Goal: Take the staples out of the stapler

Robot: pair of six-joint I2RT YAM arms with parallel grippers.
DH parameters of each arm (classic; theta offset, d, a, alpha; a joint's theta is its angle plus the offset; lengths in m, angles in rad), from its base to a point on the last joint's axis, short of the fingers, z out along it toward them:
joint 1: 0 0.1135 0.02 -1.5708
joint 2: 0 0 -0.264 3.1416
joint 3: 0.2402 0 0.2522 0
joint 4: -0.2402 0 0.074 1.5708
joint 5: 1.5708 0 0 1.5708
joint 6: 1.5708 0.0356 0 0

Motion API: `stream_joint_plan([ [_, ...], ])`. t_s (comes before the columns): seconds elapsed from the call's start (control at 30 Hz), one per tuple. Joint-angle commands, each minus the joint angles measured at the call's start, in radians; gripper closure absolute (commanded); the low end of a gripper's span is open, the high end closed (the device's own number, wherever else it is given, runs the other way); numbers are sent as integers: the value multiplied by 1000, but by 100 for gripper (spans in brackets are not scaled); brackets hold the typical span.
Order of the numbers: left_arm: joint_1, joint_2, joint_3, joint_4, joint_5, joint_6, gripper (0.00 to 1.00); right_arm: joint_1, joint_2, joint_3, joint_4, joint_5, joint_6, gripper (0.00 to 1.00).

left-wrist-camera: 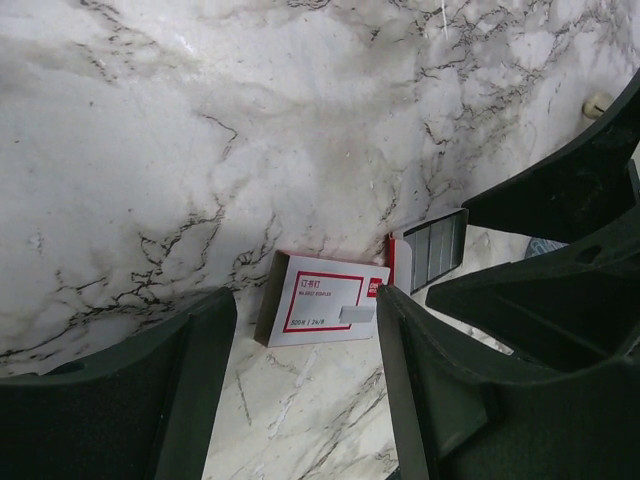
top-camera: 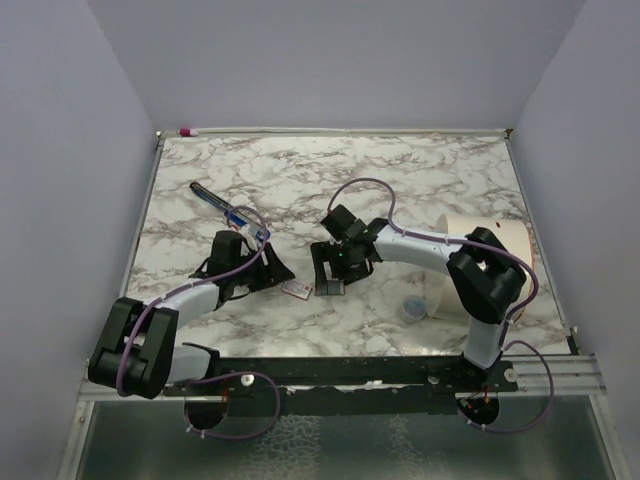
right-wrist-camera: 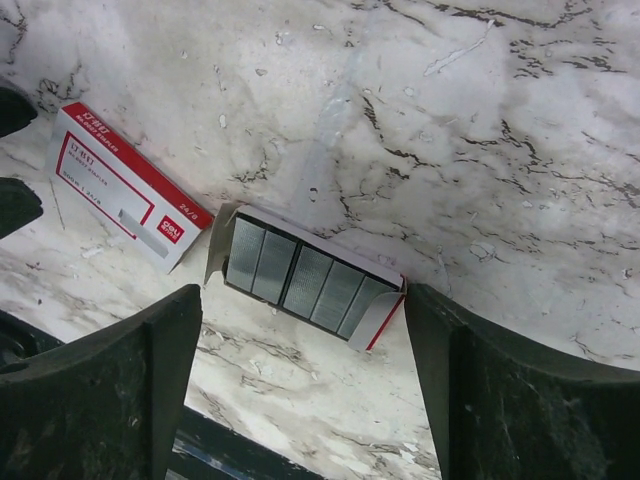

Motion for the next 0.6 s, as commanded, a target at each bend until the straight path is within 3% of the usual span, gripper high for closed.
stream_joint_plan([
  [0.0, -21, 40, 12, 47, 11, -3, 39, 3, 8, -15, 23, -28, -46, 17],
  [0.57, -55, -70, -72, 68, 49, -101, 43, -4, -31, -57, 95, -113, -111, 21],
])
